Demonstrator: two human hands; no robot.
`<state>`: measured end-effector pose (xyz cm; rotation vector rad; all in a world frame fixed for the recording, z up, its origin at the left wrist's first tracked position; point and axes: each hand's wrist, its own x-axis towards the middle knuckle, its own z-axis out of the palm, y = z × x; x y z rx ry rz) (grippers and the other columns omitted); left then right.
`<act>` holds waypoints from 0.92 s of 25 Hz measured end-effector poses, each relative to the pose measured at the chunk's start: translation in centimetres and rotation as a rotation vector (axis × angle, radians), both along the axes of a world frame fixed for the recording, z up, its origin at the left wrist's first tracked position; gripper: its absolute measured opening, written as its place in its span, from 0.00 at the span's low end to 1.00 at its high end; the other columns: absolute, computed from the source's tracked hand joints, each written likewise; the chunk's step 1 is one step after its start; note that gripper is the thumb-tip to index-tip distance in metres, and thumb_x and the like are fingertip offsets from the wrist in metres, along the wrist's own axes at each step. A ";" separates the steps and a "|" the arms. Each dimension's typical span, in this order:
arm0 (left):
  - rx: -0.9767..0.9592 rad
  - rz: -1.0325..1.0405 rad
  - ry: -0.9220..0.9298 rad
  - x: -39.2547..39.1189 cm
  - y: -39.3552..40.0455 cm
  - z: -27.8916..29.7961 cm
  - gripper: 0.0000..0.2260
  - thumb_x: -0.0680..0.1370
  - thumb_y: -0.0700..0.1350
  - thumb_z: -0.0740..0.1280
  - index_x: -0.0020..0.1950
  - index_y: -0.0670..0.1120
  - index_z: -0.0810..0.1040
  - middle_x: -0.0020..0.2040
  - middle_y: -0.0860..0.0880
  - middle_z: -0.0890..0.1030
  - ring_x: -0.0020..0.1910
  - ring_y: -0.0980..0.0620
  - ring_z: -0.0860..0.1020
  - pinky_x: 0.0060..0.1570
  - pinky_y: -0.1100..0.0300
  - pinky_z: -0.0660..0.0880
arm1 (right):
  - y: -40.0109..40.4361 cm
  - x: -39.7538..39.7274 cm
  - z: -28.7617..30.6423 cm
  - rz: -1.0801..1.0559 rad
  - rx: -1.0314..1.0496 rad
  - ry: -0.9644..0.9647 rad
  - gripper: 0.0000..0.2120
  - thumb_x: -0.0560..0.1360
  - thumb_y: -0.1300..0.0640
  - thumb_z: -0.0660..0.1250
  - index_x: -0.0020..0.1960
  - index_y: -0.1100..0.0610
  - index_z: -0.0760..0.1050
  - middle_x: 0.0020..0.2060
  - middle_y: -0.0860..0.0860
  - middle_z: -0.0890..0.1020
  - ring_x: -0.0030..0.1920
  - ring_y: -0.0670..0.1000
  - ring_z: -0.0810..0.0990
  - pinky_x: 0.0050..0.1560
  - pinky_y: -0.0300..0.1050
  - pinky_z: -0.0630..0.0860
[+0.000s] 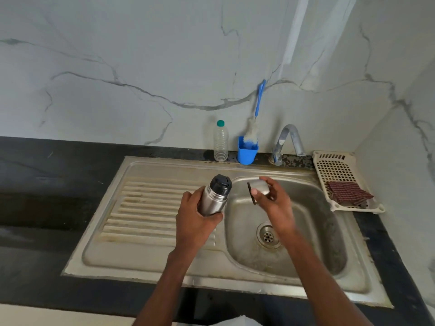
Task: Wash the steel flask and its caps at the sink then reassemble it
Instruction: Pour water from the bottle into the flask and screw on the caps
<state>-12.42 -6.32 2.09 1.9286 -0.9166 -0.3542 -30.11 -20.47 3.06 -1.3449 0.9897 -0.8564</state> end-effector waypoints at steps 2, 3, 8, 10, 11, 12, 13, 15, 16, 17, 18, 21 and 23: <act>0.062 -0.015 -0.032 -0.7 -0.1 0.0 0.34 0.64 0.51 0.82 0.68 0.62 0.76 0.51 0.59 0.73 0.46 0.60 0.79 0.48 0.57 0.79 | -0.6 -0.3 3.0 0.170 -0.039 -0.065 0.25 0.74 0.65 0.77 0.69 0.53 0.77 0.57 0.56 0.83 0.50 0.48 0.83 0.50 0.43 0.82; 0.099 -0.028 -0.058 -1.0 -0.1 0.2 0.34 0.63 0.53 0.80 0.68 0.63 0.75 0.51 0.59 0.72 0.45 0.60 0.79 0.47 0.54 0.80 | -0.8 -0.3 4.0 0.246 -0.068 -0.068 0.27 0.72 0.66 0.78 0.68 0.53 0.77 0.58 0.56 0.83 0.51 0.49 0.83 0.51 0.44 0.82; 0.196 -0.090 -0.194 -1.7 -0.2 0.5 0.36 0.64 0.56 0.78 0.71 0.63 0.73 0.50 0.58 0.69 0.43 0.58 0.78 0.44 0.53 0.81 | -1.0 0.7 4.0 0.451 -0.214 0.089 0.32 0.65 0.63 0.84 0.66 0.50 0.79 0.58 0.53 0.82 0.57 0.54 0.81 0.60 0.49 0.80; 0.216 -0.113 -0.235 -1.9 -0.2 0.6 0.36 0.65 0.56 0.78 0.72 0.62 0.73 0.51 0.58 0.69 0.43 0.56 0.78 0.43 0.53 0.81 | -0.9 0.8 3.5 0.484 -0.228 0.122 0.32 0.64 0.61 0.85 0.65 0.48 0.79 0.58 0.50 0.83 0.57 0.54 0.81 0.63 0.52 0.80; 0.225 -0.120 -0.250 -2.0 -0.2 0.7 0.36 0.65 0.56 0.78 0.72 0.62 0.73 0.51 0.58 0.69 0.43 0.55 0.78 0.42 0.53 0.81 | -0.9 0.9 3.2 0.490 -0.228 0.140 0.32 0.64 0.61 0.85 0.65 0.47 0.79 0.58 0.49 0.83 0.58 0.53 0.81 0.64 0.54 0.79; 0.235 -0.124 -0.255 -2.1 -0.2 0.7 0.36 0.65 0.56 0.77 0.72 0.62 0.73 0.51 0.58 0.69 0.43 0.55 0.78 0.42 0.52 0.81 | -1.0 0.8 3.0 0.495 -0.219 0.155 0.33 0.64 0.60 0.85 0.66 0.46 0.79 0.59 0.48 0.82 0.58 0.52 0.81 0.65 0.56 0.78; 0.241 -0.126 -0.256 -2.1 -0.1 0.7 0.36 0.65 0.56 0.77 0.73 0.62 0.73 0.51 0.58 0.69 0.44 0.54 0.78 0.42 0.52 0.82 | -1.1 0.7 2.9 0.508 -0.209 0.170 0.33 0.64 0.60 0.84 0.66 0.45 0.79 0.60 0.47 0.82 0.59 0.51 0.81 0.66 0.58 0.78; 0.246 -0.131 -0.258 -2.3 0.2 0.8 0.36 0.65 0.57 0.77 0.73 0.63 0.72 0.52 0.58 0.69 0.44 0.55 0.79 0.43 0.51 0.82 | -1.3 0.6 2.8 0.551 -0.188 0.191 0.34 0.66 0.62 0.83 0.68 0.43 0.79 0.61 0.46 0.81 0.60 0.51 0.81 0.66 0.59 0.79; 0.247 -0.132 -0.260 -2.3 0.3 0.8 0.36 0.65 0.57 0.77 0.73 0.63 0.72 0.52 0.58 0.69 0.44 0.55 0.79 0.43 0.51 0.82 | -1.2 0.5 2.9 0.556 -0.180 0.202 0.34 0.67 0.63 0.83 0.68 0.42 0.79 0.61 0.46 0.82 0.60 0.51 0.81 0.65 0.59 0.79; 0.247 -0.132 -0.262 -2.3 0.5 0.7 0.36 0.65 0.57 0.77 0.73 0.63 0.72 0.52 0.58 0.69 0.44 0.55 0.79 0.43 0.51 0.82 | -1.0 0.4 2.9 0.549 -0.180 0.215 0.33 0.67 0.61 0.83 0.67 0.42 0.79 0.60 0.46 0.82 0.59 0.51 0.82 0.64 0.59 0.80; 0.248 -0.133 -0.262 -2.4 0.6 0.7 0.36 0.65 0.57 0.77 0.72 0.63 0.72 0.51 0.58 0.69 0.44 0.54 0.79 0.43 0.50 0.82 | -0.9 0.4 2.8 0.532 -0.191 0.233 0.32 0.67 0.58 0.84 0.66 0.41 0.79 0.58 0.46 0.82 0.57 0.51 0.82 0.63 0.58 0.81; 0.255 -0.144 -0.260 -2.6 0.9 0.6 0.36 0.65 0.57 0.77 0.72 0.62 0.72 0.51 0.59 0.69 0.45 0.54 0.79 0.44 0.50 0.83 | -0.5 0.4 2.9 0.485 -0.237 0.302 0.27 0.68 0.47 0.83 0.65 0.43 0.79 0.55 0.45 0.83 0.52 0.47 0.82 0.57 0.47 0.81; 0.259 -0.146 -0.265 -2.6 1.1 0.7 0.36 0.65 0.57 0.78 0.72 0.62 0.72 0.51 0.59 0.69 0.44 0.55 0.78 0.44 0.50 0.82 | 0.0 0.1 3.0 0.479 -0.233 0.310 0.27 0.69 0.48 0.82 0.66 0.46 0.79 0.55 0.44 0.83 0.53 0.44 0.82 0.54 0.40 0.79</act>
